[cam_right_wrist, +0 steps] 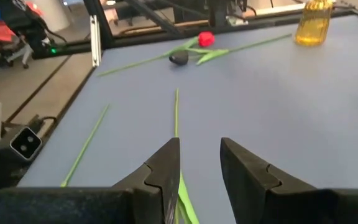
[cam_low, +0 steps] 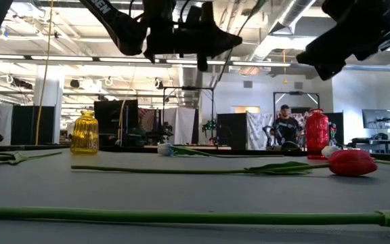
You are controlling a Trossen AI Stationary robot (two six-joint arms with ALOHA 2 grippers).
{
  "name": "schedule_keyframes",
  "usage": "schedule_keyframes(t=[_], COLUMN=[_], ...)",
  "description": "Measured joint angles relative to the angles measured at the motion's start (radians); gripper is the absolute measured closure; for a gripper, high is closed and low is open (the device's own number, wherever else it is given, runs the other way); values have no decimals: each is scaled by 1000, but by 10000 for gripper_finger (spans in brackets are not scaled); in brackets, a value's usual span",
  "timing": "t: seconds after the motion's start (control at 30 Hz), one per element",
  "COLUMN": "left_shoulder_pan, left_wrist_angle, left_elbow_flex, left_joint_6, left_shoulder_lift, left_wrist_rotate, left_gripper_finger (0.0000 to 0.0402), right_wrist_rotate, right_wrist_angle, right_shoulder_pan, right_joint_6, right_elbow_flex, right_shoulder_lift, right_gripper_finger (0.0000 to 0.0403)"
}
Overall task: Sort flowers into vase by color
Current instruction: Put the top black tulip into the red flower vase
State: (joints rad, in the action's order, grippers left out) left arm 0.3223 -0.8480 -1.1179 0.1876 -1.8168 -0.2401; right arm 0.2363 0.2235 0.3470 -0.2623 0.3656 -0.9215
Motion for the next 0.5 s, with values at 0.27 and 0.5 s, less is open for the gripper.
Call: schedule_keyframes(t=[0.27,0.5], left_shoulder_pan=[-21,-23], left_wrist_angle=[-174,-183], left_elbow_flex=[0,-24], left_joint_6=[-10,40], left_shoulder_lift=[0,0], left_wrist_rotate=[88,89], left_gripper_finger=[401,401], right_wrist_rotate=[0,136], right_wrist_angle=[-56,48], right_shoulder_pan=[0,-54], right_joint_6=[-3,161], right_elbow_flex=[0,0], right_shoulder_lift=[0,27], right_gripper_finger=[262,262])
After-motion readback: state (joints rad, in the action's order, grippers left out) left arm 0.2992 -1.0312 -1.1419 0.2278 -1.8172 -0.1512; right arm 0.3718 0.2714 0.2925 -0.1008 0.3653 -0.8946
